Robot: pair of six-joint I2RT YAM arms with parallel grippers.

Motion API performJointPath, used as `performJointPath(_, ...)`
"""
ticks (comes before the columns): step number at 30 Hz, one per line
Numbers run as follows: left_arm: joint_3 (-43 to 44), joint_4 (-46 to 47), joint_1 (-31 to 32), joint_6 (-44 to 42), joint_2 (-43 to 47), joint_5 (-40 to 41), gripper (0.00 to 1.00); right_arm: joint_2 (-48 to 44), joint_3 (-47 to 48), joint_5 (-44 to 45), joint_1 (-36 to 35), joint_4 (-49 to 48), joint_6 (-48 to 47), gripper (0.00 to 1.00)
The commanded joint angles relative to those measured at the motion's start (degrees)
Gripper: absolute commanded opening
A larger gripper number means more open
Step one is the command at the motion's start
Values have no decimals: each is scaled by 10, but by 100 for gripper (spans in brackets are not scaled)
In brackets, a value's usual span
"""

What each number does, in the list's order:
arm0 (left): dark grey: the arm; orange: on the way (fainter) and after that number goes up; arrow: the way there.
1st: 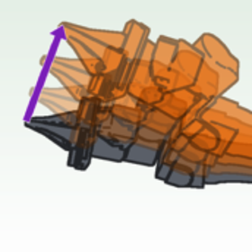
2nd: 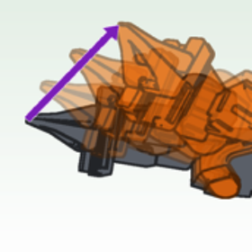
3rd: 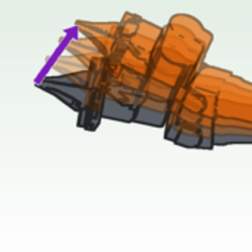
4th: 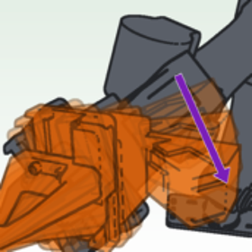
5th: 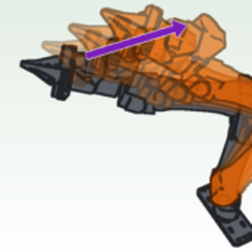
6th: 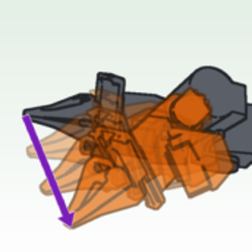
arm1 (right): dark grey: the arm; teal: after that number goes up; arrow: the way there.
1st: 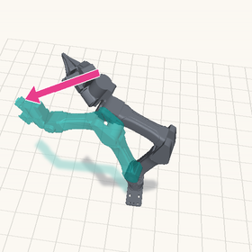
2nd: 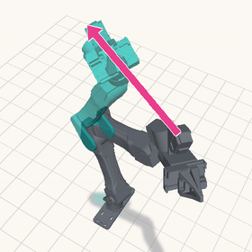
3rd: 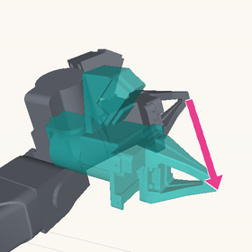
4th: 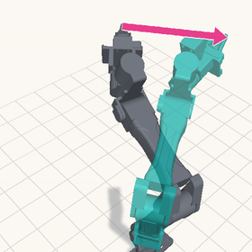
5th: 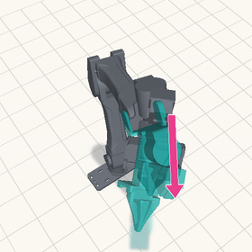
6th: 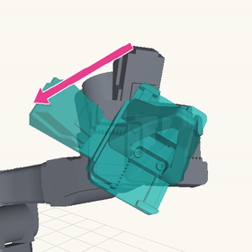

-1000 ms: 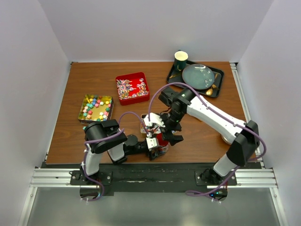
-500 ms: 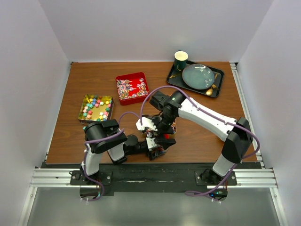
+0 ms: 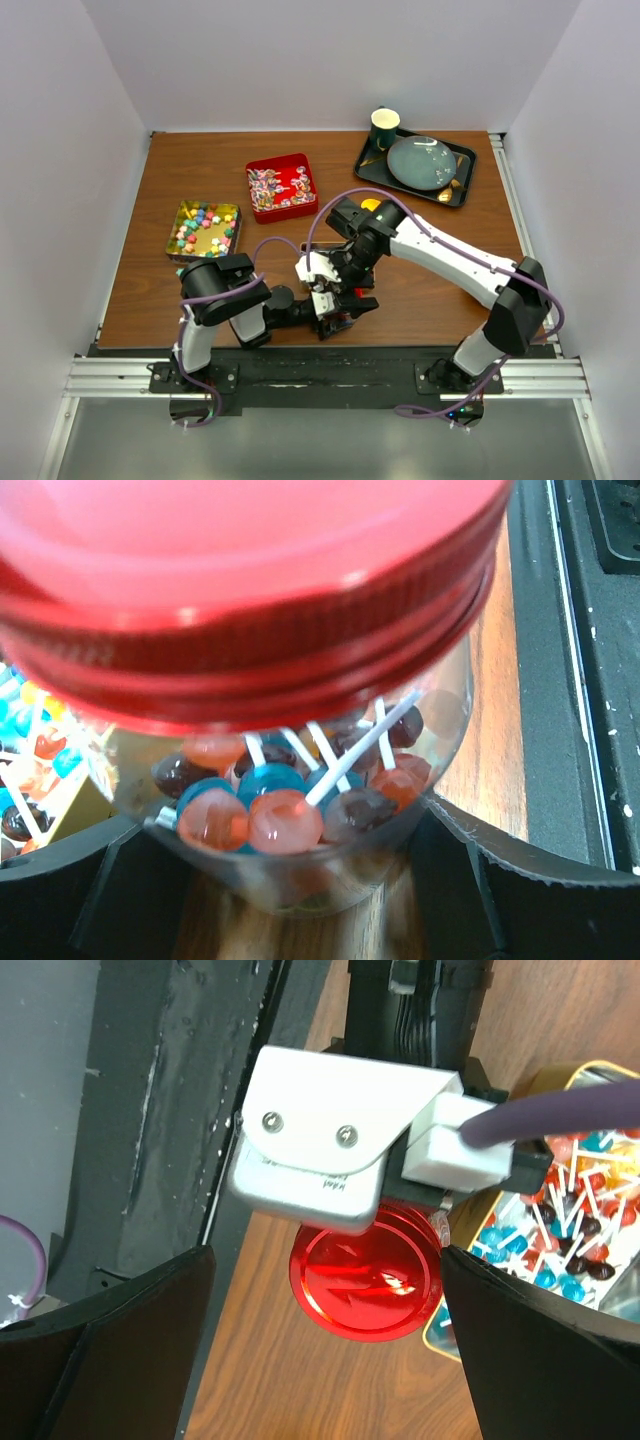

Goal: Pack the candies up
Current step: Screw the bottle lid onto the packing bottle.

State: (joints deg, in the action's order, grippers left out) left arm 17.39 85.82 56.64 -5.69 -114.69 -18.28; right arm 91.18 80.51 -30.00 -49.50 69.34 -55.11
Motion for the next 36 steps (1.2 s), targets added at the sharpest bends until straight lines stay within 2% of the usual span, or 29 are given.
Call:
performJointPath(1, -11, 58, -21, -14, -33, 62, 0, -28, -33, 20, 0, 72, 26, 97)
performJointPath(11, -8, 56, -24, -12, -36, 58, 0, -34, -66, 56, 0, 29, 26, 96)
performJointPath(14, -8, 56, -26, -12, -36, 57, 0, -41, -83, 67, 0, 16, 12, 91)
performJointPath(17, -8, 56, -26, -11, -38, 58, 0, -48, -100, 74, 0, 6, 7, 81)
performJointPath(22, -8, 56, -27, -9, -38, 58, 0, -68, -126, 84, 0, -20, 11, 74)
performJointPath(24, -8, 56, -27, -9, -38, 57, 0, -69, -127, 84, 1, -28, 19, 65)
performJointPath(27, -7, 56, -28, -8, -38, 57, 0, -72, -128, 81, 4, -43, 45, 56)
performJointPath(36, -7, 55, -28, -9, -37, 55, 0, -72, -162, 98, 5, -104, 182, 45)
